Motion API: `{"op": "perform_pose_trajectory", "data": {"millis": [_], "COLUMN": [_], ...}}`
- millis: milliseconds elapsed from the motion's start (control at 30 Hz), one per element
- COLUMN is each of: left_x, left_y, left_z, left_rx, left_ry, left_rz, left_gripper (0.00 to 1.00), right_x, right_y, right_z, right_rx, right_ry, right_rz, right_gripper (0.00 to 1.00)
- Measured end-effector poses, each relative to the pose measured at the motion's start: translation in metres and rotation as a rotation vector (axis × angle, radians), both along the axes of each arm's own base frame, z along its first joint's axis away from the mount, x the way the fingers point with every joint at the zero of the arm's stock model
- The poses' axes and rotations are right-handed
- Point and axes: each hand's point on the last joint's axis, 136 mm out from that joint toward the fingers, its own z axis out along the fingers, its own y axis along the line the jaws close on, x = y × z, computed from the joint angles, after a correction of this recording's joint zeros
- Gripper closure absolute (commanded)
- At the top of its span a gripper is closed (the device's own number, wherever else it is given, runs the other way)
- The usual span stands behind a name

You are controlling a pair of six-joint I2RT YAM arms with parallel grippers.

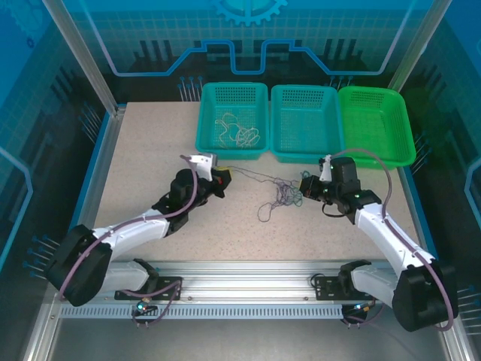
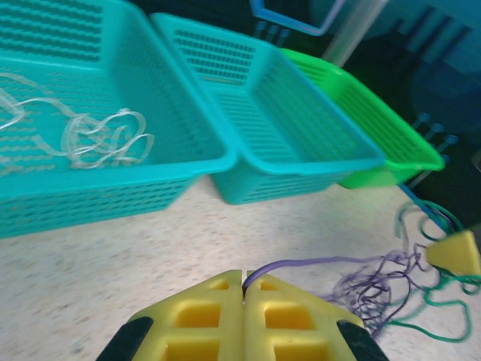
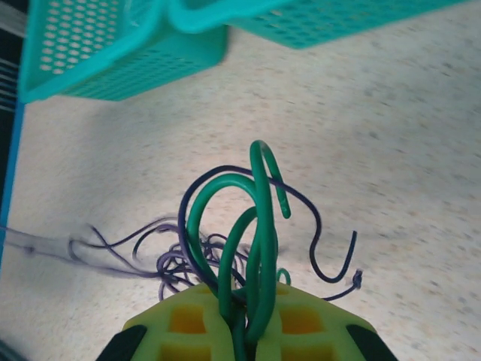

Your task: Untangle the cables

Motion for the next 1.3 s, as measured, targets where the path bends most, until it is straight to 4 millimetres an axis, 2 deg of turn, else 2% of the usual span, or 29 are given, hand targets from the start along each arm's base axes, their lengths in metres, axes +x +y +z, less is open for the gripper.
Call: {"op": "perform_pose_trajectory", "data": {"millis": [133,367,433,500,633,733,933,1033,1133,1300], "left_x": [-0.004,-0.009,-0.010,-0.011,-0.014,-0.015,-0.016,-0.017,-0.018,-0.021], "left_y": [0.015,0.004,0.001,-0.002,-0.007,-0.010,-0.013,-0.014,-0.015,-0.014], "left_z": [-0.015,-0.012,-0.011,-0.009,-0.004,-0.004,-0.009,-0.009,-0.008,-0.003], "left_rx": [0.009,-0.051,-0.068,-0.079,-0.095,-0.099,-0.096,-0.096,-0.096,-0.096], "left_ry": [0.046,0.044,0.045,0.045,0.032,0.032,0.043,0.044,0.044,0.038], "left_rz": [0.040,-0.024,-0.039,-0.055,-0.090,-0.110,-0.120,-0.124,-0.128,-0.134], "left_gripper": [1.00,1.00,1.00,1.00,1.00,1.00,1.00,1.00,1.00,1.00], "right_x": [-0.006,-0.012,-0.012,-0.012,-0.014,-0.017,-0.022,-0.016,-0.003,0.029], "right_y": [-0.010,0.006,0.010,0.011,0.019,0.035,0.076,0.099,0.117,0.119], "right_z": [-0.016,-0.022,-0.026,-0.028,-0.024,-0.012,0.003,-0.002,-0.015,-0.049], "right_rx": [0.003,0.009,-0.002,-0.019,-0.089,-0.163,-0.282,-0.320,-0.367,-0.490], "right_ry": [0.047,0.067,0.080,0.086,0.052,-0.025,-0.195,-0.214,-0.197,-0.122], "right_rz": [-0.045,0.013,0.028,0.035,0.082,0.150,0.284,0.330,0.338,0.238], "right_gripper": [1.00,0.99,0.90,0.76,0.70,0.65,0.43,0.40,0.37,0.32]}}
